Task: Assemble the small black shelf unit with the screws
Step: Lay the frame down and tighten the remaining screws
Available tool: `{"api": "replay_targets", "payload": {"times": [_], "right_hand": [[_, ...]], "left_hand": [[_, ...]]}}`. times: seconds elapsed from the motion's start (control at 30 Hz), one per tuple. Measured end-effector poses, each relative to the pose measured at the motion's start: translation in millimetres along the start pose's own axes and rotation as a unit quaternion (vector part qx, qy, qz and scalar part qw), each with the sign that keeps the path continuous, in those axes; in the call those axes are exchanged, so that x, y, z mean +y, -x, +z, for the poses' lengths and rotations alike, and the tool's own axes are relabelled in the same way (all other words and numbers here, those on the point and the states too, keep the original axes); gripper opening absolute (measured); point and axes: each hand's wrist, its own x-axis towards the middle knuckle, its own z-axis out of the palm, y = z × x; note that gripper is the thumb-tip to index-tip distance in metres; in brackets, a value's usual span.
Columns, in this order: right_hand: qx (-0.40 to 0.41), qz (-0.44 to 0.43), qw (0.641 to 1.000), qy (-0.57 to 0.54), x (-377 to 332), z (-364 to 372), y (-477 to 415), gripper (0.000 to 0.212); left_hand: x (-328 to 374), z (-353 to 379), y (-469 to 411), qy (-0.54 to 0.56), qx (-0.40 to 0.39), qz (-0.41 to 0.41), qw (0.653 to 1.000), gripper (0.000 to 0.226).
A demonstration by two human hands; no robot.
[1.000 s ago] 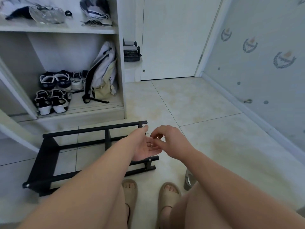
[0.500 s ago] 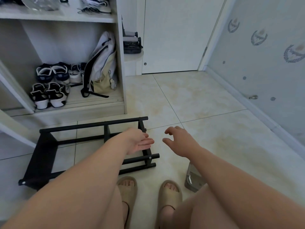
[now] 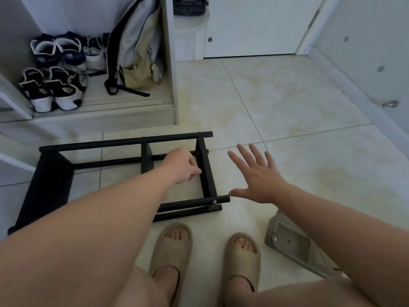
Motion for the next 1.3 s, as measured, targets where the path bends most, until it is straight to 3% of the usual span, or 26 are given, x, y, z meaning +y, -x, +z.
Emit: {"api": "replay_targets", "payload": {"times": [0.2,0.33,0.43,0.5,0.6,0.77,0.87,0.97,1.07,1.13,1.3], "right_hand": [[-0.025,-0.115,0.993,0.028,1.5,47.7,-55.8,0.121],[-0.033,-0.19,0.981,0.019,-5.9,84.3,-82.4,0.125],[-0.035,-0.225,0.973,0.016,-9.1,104.4,-95.3,0.126],[-0.044,-0.228,0.972,0.015,-7.2,115.0,-100.2,0.124],[-0.052,-0.237,0.97,0.014,-2.4,125.5,-104.6,0.119],[-0.02,-0.263,0.964,0.012,2.1,125.8,-112.2,0.118],[-0.006,-0.275,0.961,0.014,0.4,124.8,-118.1,0.122],[0.002,-0.275,0.961,0.005,-1.6,126.5,-120.1,0.122],[0.01,-0.269,0.963,-0.009,-2.2,128.5,-119.2,0.122],[0.011,-0.261,0.965,-0.009,-2.6,128.5,-118.2,0.126],[-0.001,-0.237,0.971,0.019,-3.1,128.5,-116.1,0.135]], "left_hand": [[-45.0,39.8,-62.4,-0.037,-0.1,-0.056,0.993,0.008],[-73.1,85.0,-93.0,0.14,-0.16,-0.118,0.97,0.012],[-84.5,112.7,-103.2,0.331,-0.196,-0.135,0.913,0.012],[-90.7,123.4,-109.5,0.364,-0.219,-0.131,0.896,0.011],[-100.7,129.1,-115.5,0.365,-0.247,-0.114,0.89,0.002],[-106.3,136.6,-119.1,0.31,-0.253,-0.072,0.914,0.009],[-101.9,138.5,-123.0,0.301,-0.262,-0.06,0.915,0.007],[-97.9,142.0,-124.4,0.299,-0.275,-0.052,0.912,0.019],[-100.4,145.7,-127.1,0.312,-0.275,-0.071,0.907,0.007],[-102.9,147.3,-128.8,0.314,-0.276,-0.088,0.904,0.015],[-105.3,150.3,-129.9,0.313,-0.279,-0.098,0.903,0.014]]}}
